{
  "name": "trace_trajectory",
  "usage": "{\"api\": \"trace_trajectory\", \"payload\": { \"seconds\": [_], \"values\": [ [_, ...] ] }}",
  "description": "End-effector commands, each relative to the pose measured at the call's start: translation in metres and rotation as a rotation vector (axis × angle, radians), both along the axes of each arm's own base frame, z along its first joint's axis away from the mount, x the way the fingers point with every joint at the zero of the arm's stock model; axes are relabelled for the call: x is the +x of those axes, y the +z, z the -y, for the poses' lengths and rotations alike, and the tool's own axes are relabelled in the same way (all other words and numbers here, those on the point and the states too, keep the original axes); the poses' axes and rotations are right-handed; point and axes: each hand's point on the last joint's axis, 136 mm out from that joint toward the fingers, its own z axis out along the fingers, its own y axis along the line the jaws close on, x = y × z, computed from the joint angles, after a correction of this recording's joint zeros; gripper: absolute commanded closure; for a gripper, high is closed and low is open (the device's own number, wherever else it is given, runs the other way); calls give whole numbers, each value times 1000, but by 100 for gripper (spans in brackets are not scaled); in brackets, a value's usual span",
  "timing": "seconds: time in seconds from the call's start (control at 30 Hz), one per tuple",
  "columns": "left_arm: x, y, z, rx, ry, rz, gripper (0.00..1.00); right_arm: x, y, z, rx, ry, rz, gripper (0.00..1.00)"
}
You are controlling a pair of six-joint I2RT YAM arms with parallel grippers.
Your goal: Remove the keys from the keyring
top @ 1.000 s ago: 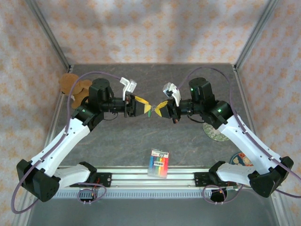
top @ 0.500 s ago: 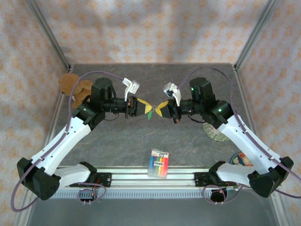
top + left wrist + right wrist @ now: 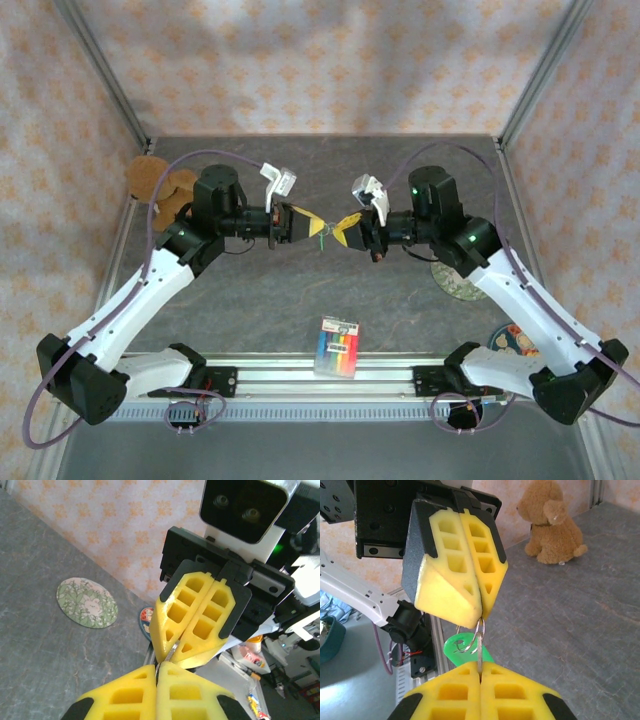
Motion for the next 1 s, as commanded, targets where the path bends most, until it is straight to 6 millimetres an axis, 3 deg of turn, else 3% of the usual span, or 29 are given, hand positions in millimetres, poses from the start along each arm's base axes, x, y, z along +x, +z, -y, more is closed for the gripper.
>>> {"api": "trace_trajectory", "payload": {
  "seconds": [0.0,0.5,0.57,0.67,0.97],
  "values": [
    [4,16,0,-54,32,46,100,1,14,2,47,-22,76,100],
    [5,17,0,-59,40,39,100,0,11,3,38,-49,95,100],
    [4,16,-1,-52,44,44,83,-1,12,3,33,-46,88,100],
    [2,16,-4,-33,50,57,69,-2,10,4,9,-35,75,100],
    [-3,14,-5,38,12,71,57,-7,1,3,-74,16,18,100]
  ]
}}
